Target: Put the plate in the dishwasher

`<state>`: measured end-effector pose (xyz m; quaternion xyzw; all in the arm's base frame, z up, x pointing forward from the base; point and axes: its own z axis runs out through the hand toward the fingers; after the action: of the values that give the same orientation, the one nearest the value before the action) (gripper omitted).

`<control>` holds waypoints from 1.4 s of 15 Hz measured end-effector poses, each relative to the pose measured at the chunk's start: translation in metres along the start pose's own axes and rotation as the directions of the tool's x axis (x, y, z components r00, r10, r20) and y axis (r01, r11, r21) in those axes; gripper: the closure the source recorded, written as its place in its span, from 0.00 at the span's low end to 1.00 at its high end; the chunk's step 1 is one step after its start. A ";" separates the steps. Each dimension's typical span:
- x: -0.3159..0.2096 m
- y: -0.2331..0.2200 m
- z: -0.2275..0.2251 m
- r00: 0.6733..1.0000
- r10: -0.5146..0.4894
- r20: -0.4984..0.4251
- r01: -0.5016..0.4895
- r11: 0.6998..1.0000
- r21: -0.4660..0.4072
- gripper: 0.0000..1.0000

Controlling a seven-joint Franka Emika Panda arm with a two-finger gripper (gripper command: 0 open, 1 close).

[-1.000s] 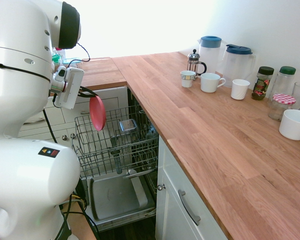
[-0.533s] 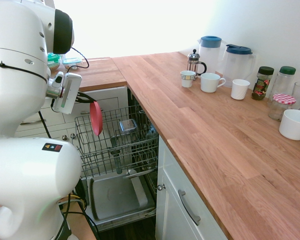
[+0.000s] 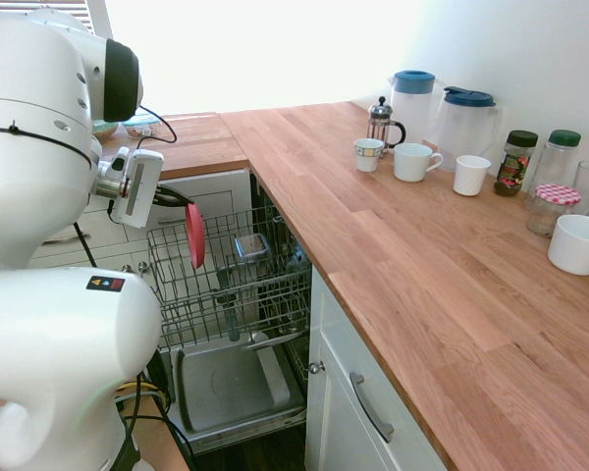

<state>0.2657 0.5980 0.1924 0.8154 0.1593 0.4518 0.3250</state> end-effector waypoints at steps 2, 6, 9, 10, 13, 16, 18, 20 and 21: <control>-0.003 -0.010 0.007 1.000 0.006 0.009 -0.006 1.000 0.001 1.00; -0.007 -0.025 0.006 1.000 0.021 0.019 -0.021 1.000 0.009 1.00; -0.009 -0.029 0.004 0.999 0.035 0.019 -0.036 0.999 0.022 1.00; -0.010 -0.030 0.003 0.999 0.037 0.018 -0.038 0.999 0.027 1.00; -0.023 -0.043 0.003 1.000 0.017 0.026 -0.019 0.998 0.066 1.00; -0.031 -0.057 0.007 1.000 0.012 0.028 -0.014 0.997 0.073 0.00; -0.030 -0.058 0.006 0.999 0.019 0.029 -0.022 0.997 0.077 0.00; -0.029 -0.058 0.007 0.999 0.023 0.029 -0.026 0.996 0.083 0.00; -0.028 -0.058 0.007 0.999 0.025 0.029 -0.028 0.996 0.089 0.00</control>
<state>0.2583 0.6226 0.1325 0.8373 0.1638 0.4371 0.2845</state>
